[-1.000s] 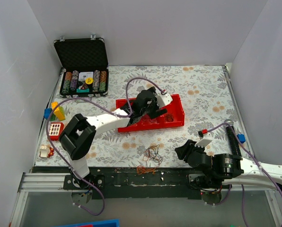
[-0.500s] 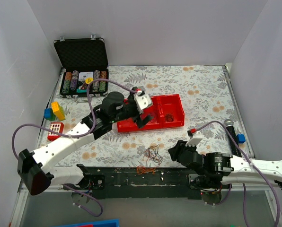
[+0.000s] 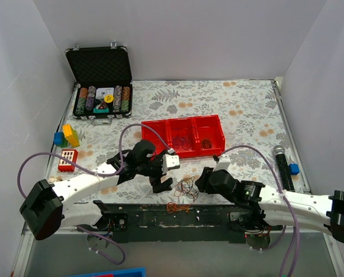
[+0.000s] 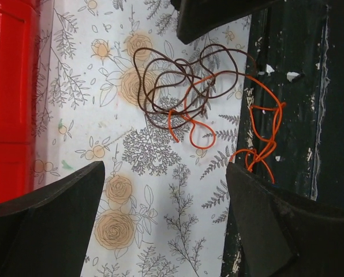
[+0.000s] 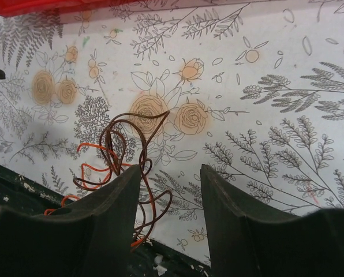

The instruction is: Untangle the cables

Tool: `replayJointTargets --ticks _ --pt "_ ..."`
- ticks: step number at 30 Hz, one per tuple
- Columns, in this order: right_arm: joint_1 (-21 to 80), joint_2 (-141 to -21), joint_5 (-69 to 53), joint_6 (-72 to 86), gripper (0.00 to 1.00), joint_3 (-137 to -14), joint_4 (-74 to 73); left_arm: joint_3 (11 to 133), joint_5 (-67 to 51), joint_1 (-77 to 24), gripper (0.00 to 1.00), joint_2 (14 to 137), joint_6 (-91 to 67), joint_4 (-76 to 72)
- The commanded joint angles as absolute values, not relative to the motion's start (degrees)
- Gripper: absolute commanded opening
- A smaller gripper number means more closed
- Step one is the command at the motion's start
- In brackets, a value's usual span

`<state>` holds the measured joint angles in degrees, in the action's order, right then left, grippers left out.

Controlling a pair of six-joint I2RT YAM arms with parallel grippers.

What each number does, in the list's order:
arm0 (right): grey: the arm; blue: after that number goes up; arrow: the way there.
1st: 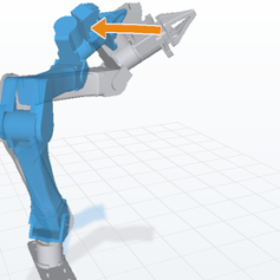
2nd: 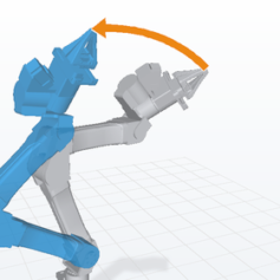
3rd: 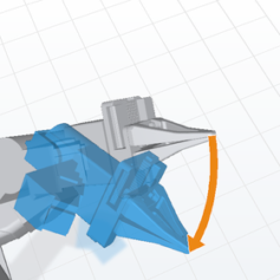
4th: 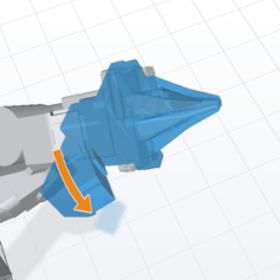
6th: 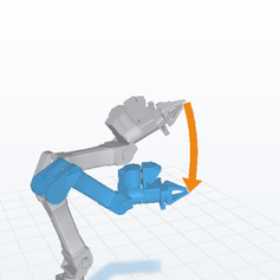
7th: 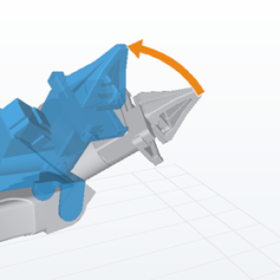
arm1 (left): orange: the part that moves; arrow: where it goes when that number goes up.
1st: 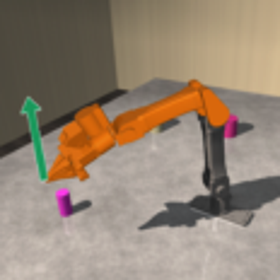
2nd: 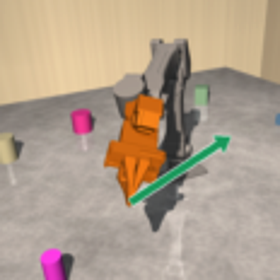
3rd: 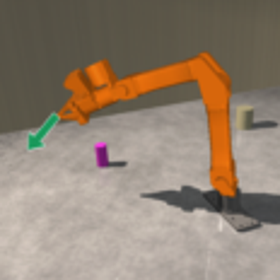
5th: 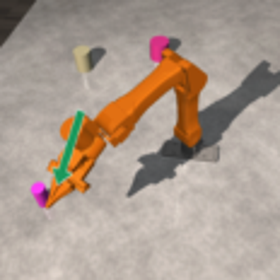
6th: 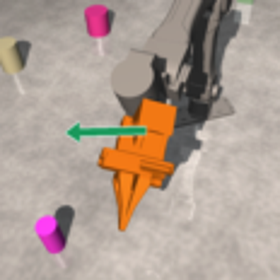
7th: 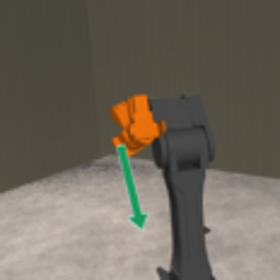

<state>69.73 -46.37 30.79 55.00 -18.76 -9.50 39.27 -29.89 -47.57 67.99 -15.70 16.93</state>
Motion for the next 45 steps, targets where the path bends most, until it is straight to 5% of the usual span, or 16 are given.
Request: replayJointTargets --ticks 1,13,18,22,28,34,38,41,45 --pt "66.10 -51.05 18.73 46.77 0.54 -18.19 2.37 36.65 -32.52 -48.25 0.85 63.64 -12.39 16.26" --pt "65.22 -59.93 13.36 42.01 0.49 -18.98 7.03 33.49 -38.14 -53.51 0.91 59.85 -2.83 20.47" --pt "65.04 -63.19 13.80 41.57 0.27 -20.83 5.98 32.08 -37.27 -57.56 0.87 61.87 3.33 21.01" --pt "65.13 -58.82 15.20 41.66 0.02 -22.32 1.68 29.98 -35.86 -59.41 0.70 63.10 5.01 17.94" --pt "65.04 -46.25 17.49 42.18 0.01 -22.24 -4.38 26.64 -32.52 -61.70 0.44 64.77 3.08 6.35" --pt "65.04 -38.06 16.96 42.45 0.01 -23.29 -10.18 24.35 -24.54 -62.40 0.00 65.30 -4.99 -8.15" --pt "65.04 -34.55 16.79 42.19 0.01 -24.52 -13.53 23.20 -14.35 -62.23 0.01 64.60 -11.58 -16.42" --pt "65.04 -33.23 15.91 42.45 0.01 -24.70 -13.98 24.42 -13.00 -61.44 0.47 63.99 -16.07 -16.53" --pt "65.04 -33.40 15.03 42.89 0.01 -25.22 -12.57 26.54 -18.62 -61.26 0.69 64.33 -21.96 -13.36"
